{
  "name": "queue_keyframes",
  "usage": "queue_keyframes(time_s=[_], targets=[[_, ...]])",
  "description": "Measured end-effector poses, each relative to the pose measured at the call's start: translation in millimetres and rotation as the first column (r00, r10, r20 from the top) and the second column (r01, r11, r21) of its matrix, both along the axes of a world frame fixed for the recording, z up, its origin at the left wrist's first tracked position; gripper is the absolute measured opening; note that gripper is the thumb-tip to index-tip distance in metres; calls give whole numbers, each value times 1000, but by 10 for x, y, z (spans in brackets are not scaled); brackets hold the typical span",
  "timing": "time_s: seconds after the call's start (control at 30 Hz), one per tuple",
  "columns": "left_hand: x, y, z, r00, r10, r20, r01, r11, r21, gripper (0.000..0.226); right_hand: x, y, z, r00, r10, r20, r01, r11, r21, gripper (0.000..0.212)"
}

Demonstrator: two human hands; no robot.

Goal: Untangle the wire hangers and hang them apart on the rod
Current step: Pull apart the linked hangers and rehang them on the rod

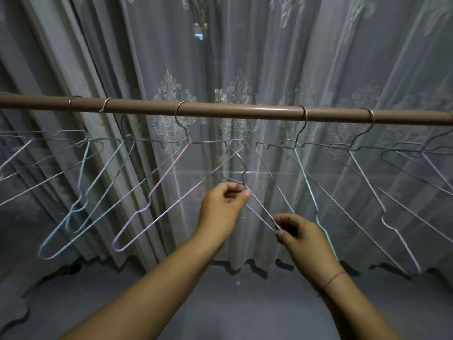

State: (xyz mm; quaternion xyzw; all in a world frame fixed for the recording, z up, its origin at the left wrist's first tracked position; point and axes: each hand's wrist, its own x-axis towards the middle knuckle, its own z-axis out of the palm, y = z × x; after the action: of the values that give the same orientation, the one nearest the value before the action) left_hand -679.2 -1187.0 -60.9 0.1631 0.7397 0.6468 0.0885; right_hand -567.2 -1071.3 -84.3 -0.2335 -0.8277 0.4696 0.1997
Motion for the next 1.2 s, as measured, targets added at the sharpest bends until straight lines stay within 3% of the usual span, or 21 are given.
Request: queue_keyframes(time_s=[0.1, 0.17, 0.47, 0.67, 0.93, 1.1, 1.2], targets=[[81, 190, 95, 961, -148, 234, 123, 986, 117, 22, -1, -50, 32, 998, -38, -54, 38, 999, 1, 30], [97, 255, 174, 944, -185, 274, 144, 976, 162, 19, -4, -74, 65, 996, -36, -86, 36, 999, -1, 31], [-67, 359, 535, 953, -253, 169, 207, 946, 248, 24, -118, -83, 436, 969, 26, -248, -76, 978, -196, 31], [-187, 394, 570, 955, -207, 213, 160, 963, 215, 25, -270, -110, 474, 962, 27, -273, -86, 974, -208, 31], [-154, 361, 468, 954, -171, 247, 131, 977, 170, 22, -277, -74, 335, 980, 28, -198, -56, 989, -140, 30], [-141, 154, 454, 982, -83, 172, 60, 989, 132, 33, -229, -129, 393, 966, -37, -255, 57, 996, 71, 39], [-133, -59, 518, 994, -61, 88, 49, 991, 128, 27, -232, -260, 480, 948, 7, -319, 51, 984, 173, 43]])
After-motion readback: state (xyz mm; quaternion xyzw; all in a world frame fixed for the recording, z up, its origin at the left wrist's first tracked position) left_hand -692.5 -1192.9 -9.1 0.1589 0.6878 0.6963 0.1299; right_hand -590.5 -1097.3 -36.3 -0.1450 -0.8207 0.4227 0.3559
